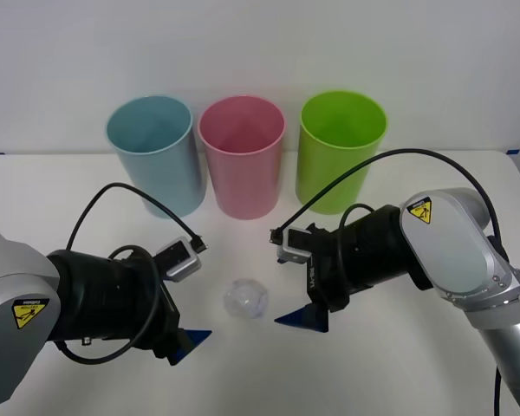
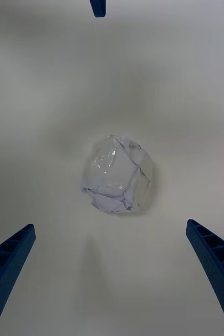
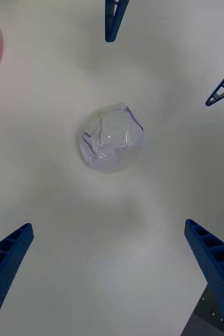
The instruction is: Put cans in the blue bin and PET bottles in the pink bin and trash in the green bin.
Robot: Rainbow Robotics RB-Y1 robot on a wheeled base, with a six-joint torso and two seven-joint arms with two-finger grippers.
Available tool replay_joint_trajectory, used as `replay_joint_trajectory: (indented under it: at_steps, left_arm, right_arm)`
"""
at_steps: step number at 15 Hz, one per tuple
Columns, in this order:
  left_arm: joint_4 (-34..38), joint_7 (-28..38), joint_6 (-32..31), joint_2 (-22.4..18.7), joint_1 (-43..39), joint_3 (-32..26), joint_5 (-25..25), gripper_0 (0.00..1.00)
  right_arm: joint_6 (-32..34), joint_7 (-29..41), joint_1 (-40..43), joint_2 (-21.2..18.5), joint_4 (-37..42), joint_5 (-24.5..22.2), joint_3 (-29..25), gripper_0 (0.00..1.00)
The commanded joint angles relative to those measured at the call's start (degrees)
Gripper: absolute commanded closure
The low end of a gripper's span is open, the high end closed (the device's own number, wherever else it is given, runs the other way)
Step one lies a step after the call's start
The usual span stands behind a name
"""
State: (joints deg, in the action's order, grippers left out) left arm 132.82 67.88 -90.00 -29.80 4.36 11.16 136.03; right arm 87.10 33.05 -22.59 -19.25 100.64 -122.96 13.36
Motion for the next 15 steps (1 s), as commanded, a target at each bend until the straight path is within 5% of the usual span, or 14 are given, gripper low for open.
replay_joint_trajectory:
  at_steps: [1, 15]
  left_arm:
    - [0.0, 0.2, 0.0, 0.0, 0.0, 0.0, -0.3, 0.00]
    - [1.2, -2.7, 0.0, 0.0, -3.7, -4.7, -3.8, 0.00]
  right_arm:
    - [0.0, 0.0, 0.0, 0.0, 0.0, 0.0, 0.0, 0.00]
    - [0.0, 0.0, 0.0, 0.0, 0.0, 0.0, 0.0, 0.00]
